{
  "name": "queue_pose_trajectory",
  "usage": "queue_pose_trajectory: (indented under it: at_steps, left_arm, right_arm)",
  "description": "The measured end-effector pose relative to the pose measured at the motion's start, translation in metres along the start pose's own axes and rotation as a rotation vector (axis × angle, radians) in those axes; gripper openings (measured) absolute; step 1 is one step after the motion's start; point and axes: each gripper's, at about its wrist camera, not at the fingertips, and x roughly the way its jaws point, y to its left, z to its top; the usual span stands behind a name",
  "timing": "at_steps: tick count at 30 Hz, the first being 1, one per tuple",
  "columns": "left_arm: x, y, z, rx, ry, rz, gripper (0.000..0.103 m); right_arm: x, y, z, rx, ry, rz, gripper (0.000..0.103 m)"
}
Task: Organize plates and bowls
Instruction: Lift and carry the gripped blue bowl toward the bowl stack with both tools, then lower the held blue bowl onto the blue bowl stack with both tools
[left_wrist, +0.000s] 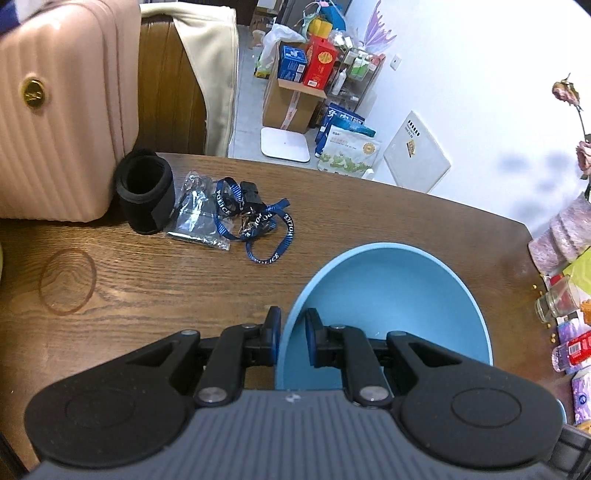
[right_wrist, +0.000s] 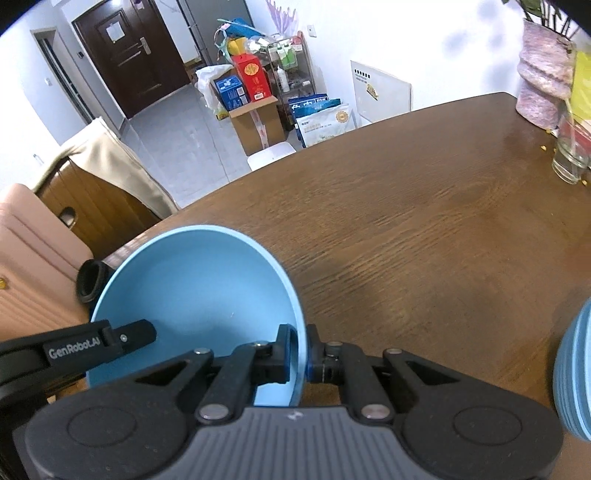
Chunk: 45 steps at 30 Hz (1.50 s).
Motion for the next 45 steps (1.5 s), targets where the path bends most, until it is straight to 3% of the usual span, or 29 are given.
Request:
queue_pose_trajectory:
  at_steps: [17,45]
  left_arm:
    - [-0.063,-0.037,-0.044,-0.027,-0.053,0.014,0.015]
    - [-0.097,-0.129,-0.115,0.015,-0.073,0.014,0.015]
  right_arm:
    - [-0.063,-0.033,-0.023,-0.038,-0.036,0.038,0.008]
    - [-0.129,-0.131,-0.045,-0.045,-0.071,0.033,0.008]
